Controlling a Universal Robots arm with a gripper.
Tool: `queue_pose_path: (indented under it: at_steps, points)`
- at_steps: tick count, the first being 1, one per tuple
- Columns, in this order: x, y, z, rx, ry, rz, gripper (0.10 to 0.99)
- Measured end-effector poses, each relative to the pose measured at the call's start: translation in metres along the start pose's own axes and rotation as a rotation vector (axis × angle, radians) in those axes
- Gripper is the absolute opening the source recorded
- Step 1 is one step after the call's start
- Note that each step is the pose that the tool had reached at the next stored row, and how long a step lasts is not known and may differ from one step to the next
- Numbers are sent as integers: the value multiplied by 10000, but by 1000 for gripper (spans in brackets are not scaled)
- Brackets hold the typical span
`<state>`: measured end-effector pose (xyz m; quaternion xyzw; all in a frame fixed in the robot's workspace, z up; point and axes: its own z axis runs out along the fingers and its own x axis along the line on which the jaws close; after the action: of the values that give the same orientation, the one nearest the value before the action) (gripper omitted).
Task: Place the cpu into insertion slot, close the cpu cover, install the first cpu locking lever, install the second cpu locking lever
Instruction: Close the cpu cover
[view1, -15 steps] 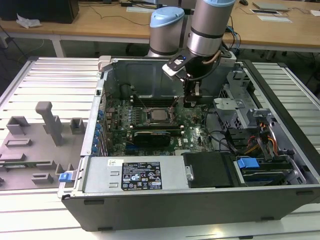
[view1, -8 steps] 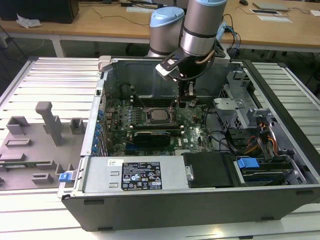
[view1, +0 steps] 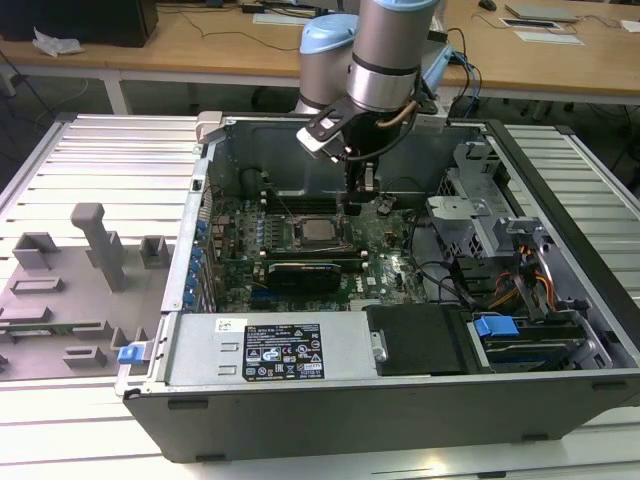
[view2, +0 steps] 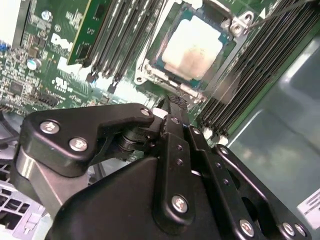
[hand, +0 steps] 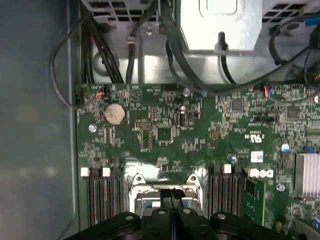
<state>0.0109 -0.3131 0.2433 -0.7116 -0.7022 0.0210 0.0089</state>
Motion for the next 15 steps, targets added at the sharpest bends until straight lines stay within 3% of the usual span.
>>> queue_pose_path:
  at_steps: [5, 7, 10, 11, 12, 13, 15]
  points:
    - [-1, -135, 6, -39, 1, -1, 106]
    - [-1, -243, 11, -156, 3, 1, 106]
    - [-2, -341, 17, -408, 5, 7, 106]
    - [-3, -416, 28, -675, 9, 11, 106]
    - [-4, -457, 35, -832, 12, 12, 106]
    - [-4, -490, 45, -912, 15, 15, 106]
    - [-4, -534, 61, -942, 14, 15, 106]
